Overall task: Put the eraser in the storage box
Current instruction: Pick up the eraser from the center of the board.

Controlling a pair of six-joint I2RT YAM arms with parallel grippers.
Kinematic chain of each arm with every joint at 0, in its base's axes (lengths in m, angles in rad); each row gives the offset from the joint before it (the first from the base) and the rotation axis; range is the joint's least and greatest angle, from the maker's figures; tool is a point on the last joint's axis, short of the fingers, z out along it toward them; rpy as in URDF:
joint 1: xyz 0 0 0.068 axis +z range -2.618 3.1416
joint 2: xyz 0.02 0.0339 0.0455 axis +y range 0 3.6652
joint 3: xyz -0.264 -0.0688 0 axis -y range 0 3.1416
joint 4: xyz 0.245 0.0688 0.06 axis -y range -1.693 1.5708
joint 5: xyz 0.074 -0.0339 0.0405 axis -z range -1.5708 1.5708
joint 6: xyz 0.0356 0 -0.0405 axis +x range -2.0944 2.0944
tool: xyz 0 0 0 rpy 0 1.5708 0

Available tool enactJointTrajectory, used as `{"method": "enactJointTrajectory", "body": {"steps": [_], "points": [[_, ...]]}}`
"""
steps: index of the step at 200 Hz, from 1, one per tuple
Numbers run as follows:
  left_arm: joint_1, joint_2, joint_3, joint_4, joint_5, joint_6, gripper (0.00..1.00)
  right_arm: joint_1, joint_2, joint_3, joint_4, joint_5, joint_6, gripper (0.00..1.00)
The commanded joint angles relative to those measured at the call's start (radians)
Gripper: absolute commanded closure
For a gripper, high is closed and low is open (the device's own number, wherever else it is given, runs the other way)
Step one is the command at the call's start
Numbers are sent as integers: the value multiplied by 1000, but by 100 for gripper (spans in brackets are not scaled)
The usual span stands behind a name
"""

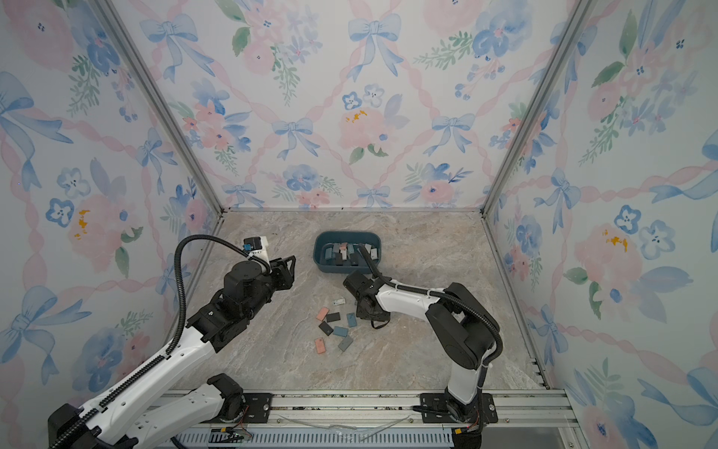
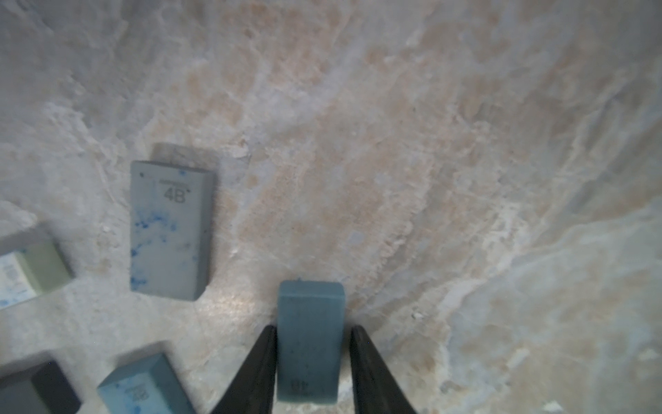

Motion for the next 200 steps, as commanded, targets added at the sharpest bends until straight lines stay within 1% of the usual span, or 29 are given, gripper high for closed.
{"method": "enactJointTrajectory", "body": {"steps": [1, 58, 112, 159, 200], "points": [[8, -11, -7, -20, -7, -14, 54, -6, 24, -18, -47, -10, -7, 74], [8, -2, -4, -20, -2, -19, 54, -11, -18, 0, -84, 23, -29, 74], [8, -2, -4, -22, -4, -19, 54, -39, -71, 79, -149, 57, -112, 74], [8, -2, -7, -29, -11, -21, 54, -105, -88, 220, -177, 59, -240, 74], [9, -8, -10, -36, -18, -31, 54, -171, -12, 395, -193, 27, -363, 75]]}}
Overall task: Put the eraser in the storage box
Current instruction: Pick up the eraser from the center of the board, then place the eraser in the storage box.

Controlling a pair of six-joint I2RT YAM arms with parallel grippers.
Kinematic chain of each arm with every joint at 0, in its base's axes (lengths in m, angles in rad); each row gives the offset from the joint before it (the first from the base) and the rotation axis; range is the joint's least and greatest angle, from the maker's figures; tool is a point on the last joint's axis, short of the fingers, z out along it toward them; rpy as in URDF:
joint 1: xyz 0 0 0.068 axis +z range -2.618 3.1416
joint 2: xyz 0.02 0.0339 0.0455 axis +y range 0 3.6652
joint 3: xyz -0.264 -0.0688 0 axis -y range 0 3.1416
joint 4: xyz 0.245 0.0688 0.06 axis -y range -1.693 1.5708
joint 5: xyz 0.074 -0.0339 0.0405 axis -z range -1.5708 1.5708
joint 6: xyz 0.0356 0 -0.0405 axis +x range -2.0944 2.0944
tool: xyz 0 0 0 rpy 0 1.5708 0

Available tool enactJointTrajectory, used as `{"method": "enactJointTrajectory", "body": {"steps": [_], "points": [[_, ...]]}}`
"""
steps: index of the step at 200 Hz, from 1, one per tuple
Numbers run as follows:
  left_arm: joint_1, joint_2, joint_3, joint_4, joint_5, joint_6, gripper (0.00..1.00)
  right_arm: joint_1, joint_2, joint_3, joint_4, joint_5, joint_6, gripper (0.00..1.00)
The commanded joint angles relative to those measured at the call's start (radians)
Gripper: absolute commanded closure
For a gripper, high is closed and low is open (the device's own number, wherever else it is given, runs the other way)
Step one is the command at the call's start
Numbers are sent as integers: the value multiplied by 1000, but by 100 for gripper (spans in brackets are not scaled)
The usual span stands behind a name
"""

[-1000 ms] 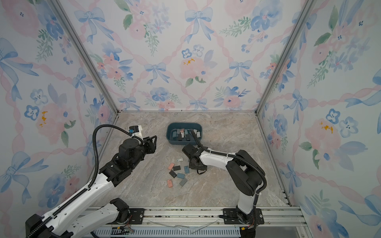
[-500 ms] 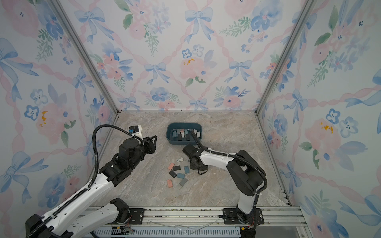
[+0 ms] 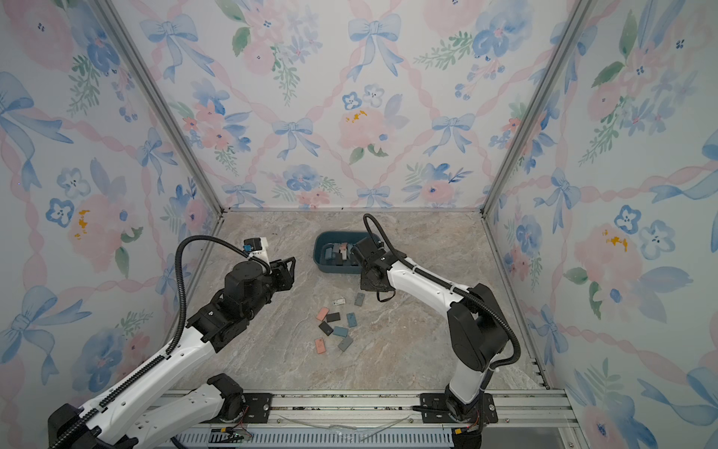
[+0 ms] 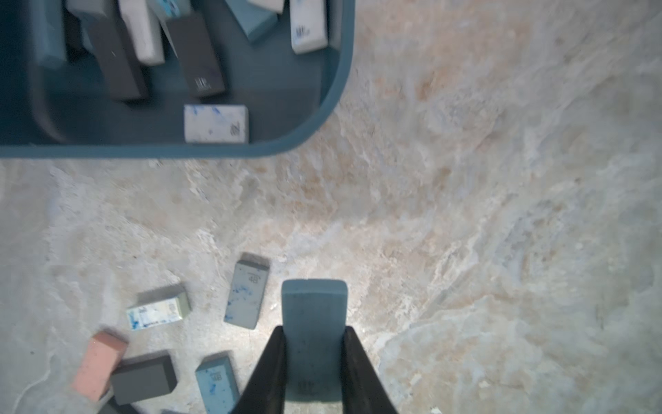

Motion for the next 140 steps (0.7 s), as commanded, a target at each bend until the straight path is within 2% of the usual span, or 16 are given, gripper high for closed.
{"method": "enactJointTrajectory", "body": {"steps": [1, 58, 140], "points": [[9, -7, -10, -13, -18, -13, 54, -36, 48, 99, -37, -9, -104, 75], [9, -18, -9, -40, -39, -28, 54, -86, 274, 396, -83, -67, -205, 76], [9, -34, -15, -67, -45, -63, 54, -124, 602, 801, -173, -140, -258, 78]]}}
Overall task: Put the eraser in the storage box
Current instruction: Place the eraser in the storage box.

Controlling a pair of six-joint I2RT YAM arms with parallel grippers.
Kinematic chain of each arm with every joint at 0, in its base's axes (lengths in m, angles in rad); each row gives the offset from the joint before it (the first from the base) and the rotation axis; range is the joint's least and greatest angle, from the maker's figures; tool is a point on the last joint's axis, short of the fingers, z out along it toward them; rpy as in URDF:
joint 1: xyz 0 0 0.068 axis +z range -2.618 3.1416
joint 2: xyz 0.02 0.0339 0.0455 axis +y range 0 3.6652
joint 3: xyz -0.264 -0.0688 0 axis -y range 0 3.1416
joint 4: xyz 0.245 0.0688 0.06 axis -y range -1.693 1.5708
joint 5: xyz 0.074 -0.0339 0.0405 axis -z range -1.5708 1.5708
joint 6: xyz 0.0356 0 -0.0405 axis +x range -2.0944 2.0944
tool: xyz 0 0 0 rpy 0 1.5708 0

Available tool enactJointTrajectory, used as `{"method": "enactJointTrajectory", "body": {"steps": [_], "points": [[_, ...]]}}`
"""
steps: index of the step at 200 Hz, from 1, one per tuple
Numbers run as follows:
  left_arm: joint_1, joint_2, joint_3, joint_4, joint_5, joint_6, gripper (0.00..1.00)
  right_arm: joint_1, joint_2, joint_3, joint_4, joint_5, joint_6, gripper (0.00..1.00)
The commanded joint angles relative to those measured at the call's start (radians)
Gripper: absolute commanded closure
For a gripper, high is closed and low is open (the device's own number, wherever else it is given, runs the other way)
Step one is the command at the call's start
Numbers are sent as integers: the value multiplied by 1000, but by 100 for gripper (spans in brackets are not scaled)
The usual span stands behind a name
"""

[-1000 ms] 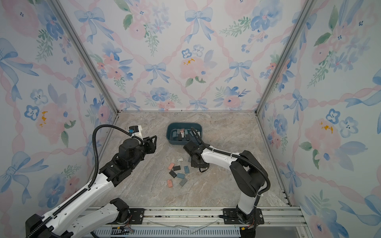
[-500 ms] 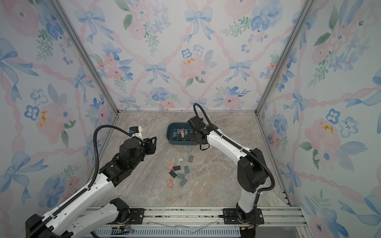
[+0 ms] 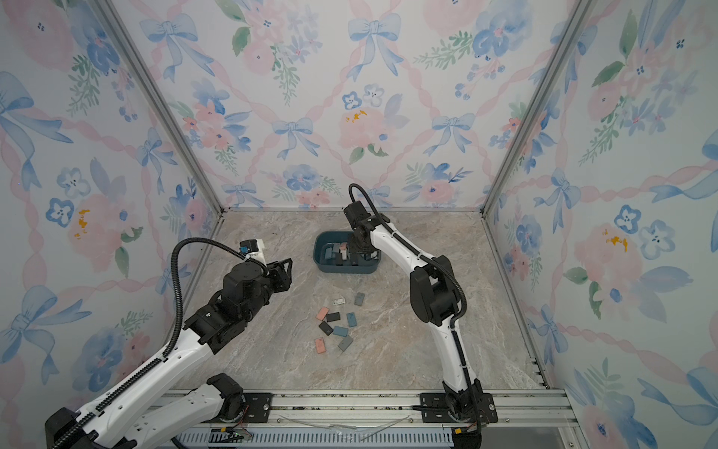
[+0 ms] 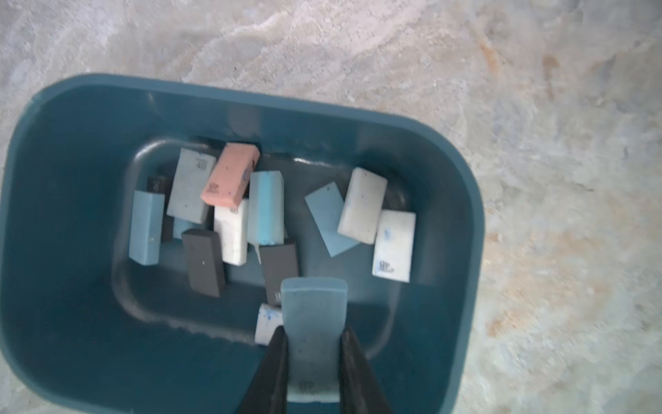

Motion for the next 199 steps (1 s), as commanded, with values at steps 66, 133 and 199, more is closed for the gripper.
{"method": "enactJointTrajectory", "body": {"steps": [66, 133, 199], "points": [[9, -14, -10, -32, -11, -41, 55, -25, 269, 389, -177, -69, -43, 79], [9, 0, -7, -34, -3, -44, 55, -41, 275, 362, -150, -61, -24, 79], [9, -7, -11, -37, 6, -52, 55, -53, 311, 392, -150, -78, -17, 74]]}}
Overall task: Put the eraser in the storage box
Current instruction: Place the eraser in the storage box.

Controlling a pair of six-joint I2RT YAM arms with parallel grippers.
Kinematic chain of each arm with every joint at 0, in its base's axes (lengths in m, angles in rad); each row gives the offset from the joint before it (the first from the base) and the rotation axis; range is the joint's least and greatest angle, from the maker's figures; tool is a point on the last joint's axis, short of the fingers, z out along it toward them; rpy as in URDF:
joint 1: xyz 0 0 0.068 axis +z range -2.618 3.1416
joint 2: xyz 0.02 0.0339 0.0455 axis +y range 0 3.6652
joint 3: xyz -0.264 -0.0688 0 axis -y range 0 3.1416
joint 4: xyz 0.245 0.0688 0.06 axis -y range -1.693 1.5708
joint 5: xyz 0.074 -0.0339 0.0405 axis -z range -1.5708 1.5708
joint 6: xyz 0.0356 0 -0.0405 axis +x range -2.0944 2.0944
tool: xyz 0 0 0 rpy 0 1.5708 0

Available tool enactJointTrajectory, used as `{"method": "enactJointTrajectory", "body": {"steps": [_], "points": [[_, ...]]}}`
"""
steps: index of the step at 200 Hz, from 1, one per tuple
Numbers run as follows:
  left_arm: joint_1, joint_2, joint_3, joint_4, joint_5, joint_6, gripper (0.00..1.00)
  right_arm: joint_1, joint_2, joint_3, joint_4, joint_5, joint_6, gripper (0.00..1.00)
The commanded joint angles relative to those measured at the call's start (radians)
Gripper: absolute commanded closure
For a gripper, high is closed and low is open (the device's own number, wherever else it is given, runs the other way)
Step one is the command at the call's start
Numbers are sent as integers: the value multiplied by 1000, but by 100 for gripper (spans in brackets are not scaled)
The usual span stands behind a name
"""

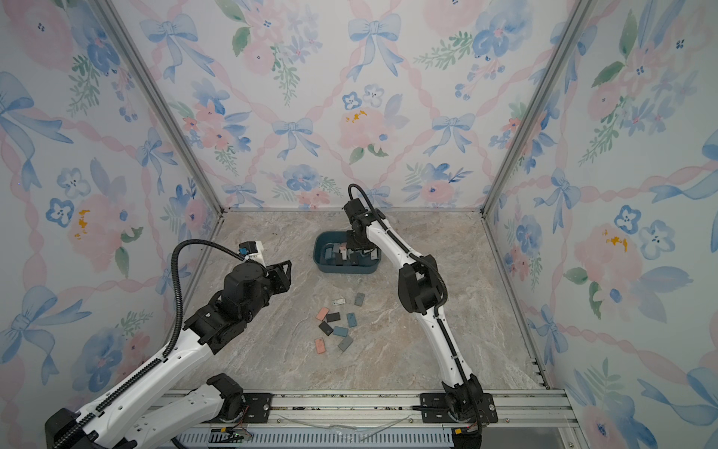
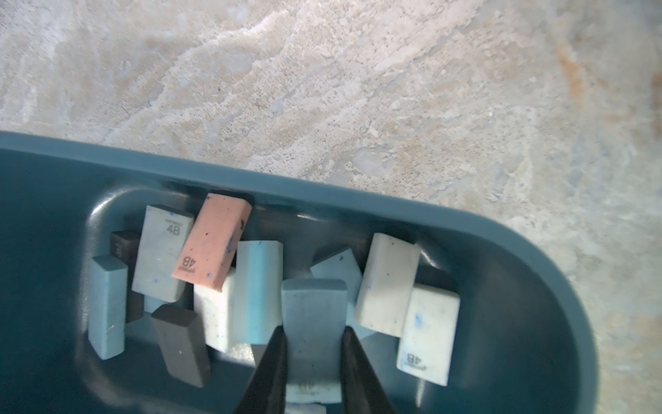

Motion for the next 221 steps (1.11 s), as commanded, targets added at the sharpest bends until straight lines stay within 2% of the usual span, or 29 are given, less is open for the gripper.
{"method": "enactJointTrajectory", "body": {"steps": [1, 42, 58, 89, 129, 171, 221], "points": [[6, -8, -11, -9, 7, -12, 55, -14, 41, 38, -16, -17, 8, 74], [5, -18, -17, -13, 10, -18, 55, -16, 59, 56, -11, -35, 17, 73], [4, -24, -17, -13, 9, -19, 55, -16, 62, 61, -11, -38, 20, 70], [4, -29, -17, -15, 9, -25, 55, -16, 57, 63, -16, -36, 23, 57], [4, -27, -17, -16, 13, -27, 55, -14, 6, 35, -14, -31, 22, 55], [4, -16, -47, -14, 36, -25, 55, -5, -101, -68, 15, -16, 16, 55], [-2, 14, -52, -17, 87, -21, 55, 4, -291, -290, 112, -4, 25, 55]]}}
